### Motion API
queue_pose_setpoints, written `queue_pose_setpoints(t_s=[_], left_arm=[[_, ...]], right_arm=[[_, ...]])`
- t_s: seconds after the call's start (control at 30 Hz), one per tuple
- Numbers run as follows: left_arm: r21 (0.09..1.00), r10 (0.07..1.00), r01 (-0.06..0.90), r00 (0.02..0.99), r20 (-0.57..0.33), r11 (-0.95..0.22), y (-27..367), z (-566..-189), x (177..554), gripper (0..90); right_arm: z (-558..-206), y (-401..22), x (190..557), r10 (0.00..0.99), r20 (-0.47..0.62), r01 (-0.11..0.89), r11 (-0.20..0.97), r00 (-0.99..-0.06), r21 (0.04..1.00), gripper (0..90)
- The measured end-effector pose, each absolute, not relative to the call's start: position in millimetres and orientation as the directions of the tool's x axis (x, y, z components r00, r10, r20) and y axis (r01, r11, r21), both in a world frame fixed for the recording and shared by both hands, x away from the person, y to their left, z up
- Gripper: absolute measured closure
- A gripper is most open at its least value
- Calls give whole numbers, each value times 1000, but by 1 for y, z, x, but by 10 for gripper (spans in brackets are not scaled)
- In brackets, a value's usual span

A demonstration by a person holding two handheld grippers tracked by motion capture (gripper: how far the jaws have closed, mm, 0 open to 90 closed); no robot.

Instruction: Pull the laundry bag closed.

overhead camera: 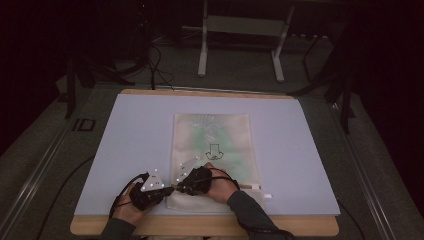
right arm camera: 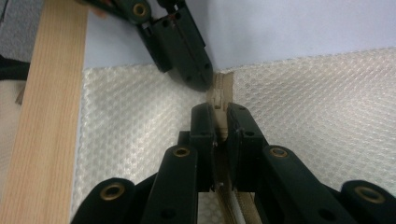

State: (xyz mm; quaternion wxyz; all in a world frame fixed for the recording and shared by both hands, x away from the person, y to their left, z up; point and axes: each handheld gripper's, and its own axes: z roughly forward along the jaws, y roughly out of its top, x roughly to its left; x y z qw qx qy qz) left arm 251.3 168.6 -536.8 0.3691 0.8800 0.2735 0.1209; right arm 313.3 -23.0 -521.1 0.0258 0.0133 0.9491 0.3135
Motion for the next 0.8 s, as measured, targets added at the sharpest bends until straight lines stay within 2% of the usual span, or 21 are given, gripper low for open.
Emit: queue_pose_setpoints(t_s=[0.3, 0.63, 0.8], left_arm=[[713, 577, 388, 816, 29, -585, 167, -536, 250, 900], [738, 593, 431, 804, -52, -520, 172, -537, 253, 892], [744, 604, 427, 796, -41, -514, 172, -535, 253, 891]], right_arm=[[-518, -26, 312, 21, -57, -16, 819, -998, 574, 822], [-522, -25, 315, 45, -31, 17, 794, -999, 608, 820], [-523, -23, 314, 51, -31, 21, 792, -998, 610, 820]])
